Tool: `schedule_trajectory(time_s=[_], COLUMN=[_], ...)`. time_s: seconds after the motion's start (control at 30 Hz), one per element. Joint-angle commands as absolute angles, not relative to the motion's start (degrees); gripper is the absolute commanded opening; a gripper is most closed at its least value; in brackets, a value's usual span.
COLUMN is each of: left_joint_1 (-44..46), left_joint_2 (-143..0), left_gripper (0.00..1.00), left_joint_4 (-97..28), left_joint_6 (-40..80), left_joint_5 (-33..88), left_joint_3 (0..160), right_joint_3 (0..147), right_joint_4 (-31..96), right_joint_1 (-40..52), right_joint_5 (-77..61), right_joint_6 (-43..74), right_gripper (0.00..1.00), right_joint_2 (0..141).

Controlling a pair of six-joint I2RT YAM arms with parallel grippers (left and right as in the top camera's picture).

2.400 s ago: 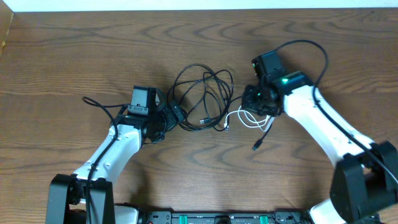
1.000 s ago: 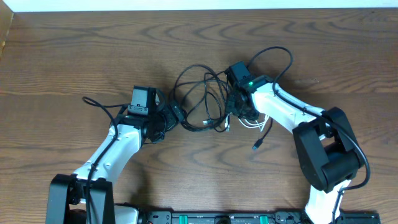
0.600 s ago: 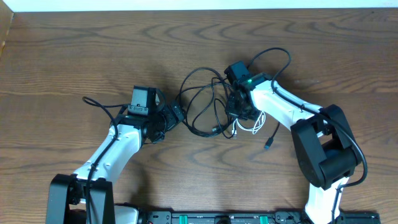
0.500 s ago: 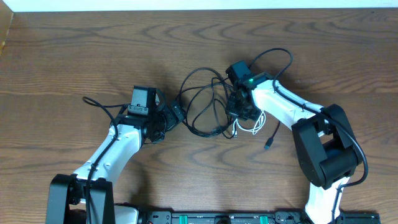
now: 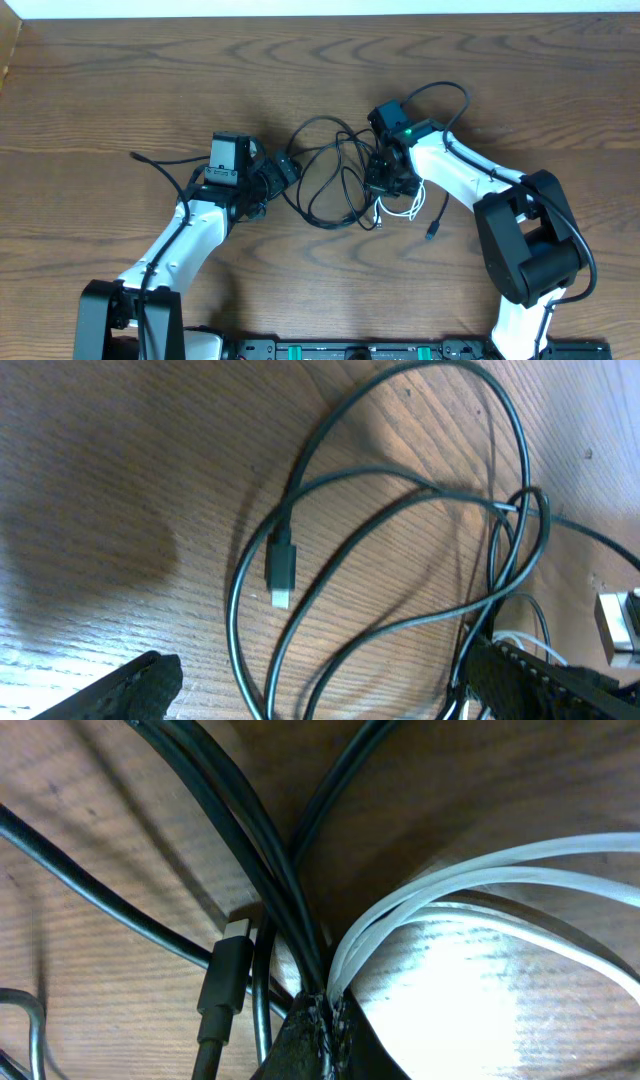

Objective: Untangle cables

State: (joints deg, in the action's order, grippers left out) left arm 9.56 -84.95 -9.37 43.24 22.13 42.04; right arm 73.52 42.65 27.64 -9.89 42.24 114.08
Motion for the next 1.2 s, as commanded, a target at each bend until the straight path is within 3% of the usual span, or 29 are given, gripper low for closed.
schedule_trajectory(time_s=[0.0,0.3,0.37,0.4,0.67,0.97,1.0,1.17], left_joint_1=[9.69,14.17,16.95,18.41,26.55,26.98,26.98,26.96], left_joint_2=[-84.23,-84.33,-84.55,-84.64,-86.54,-91.5,-92.58,-98.3], left_gripper=[0.96,0.95,0.83,0.78,0.78,0.78,0.72,0.09], left_joint_4=[-8.51,-19.62,-19.9,-19.9,-23.24,-21.85,-20.82,-16.51], left_joint_6=[43.59,43.77,44.1,45.95,76.49,85.01,84.99,84.97], left_joint_5=[20.08,28.47,28.47,28.32,19.9,20.23,20.23,19.81], left_joint_3=[42.33,42.33,42.33,42.33,42.33,42.33,42.33,42.33], right_joint_3=[71.99,71.99,71.99,71.99,71.99,71.99,71.99,71.99], right_joint_4=[43.27,43.03,42.72,42.59,43.77,44.01,44.18,46.13], right_joint_1=[28.05,27.94,27.94,27.94,27.94,27.97,27.97,27.92], right_joint_5=[-9.82,-9.58,-9.58,-9.58,-9.58,-9.61,-9.63,-11.35], right_joint_6=[40.38,39.97,39.97,39.97,39.92,38.04,38.04,38.06], right_gripper=[0.01,0.01,0.01,0.01,0.01,0.01,0.01,0.01], right_joint_2=[112.73,111.85,111.85,111.85,111.85,111.85,111.85,111.85])
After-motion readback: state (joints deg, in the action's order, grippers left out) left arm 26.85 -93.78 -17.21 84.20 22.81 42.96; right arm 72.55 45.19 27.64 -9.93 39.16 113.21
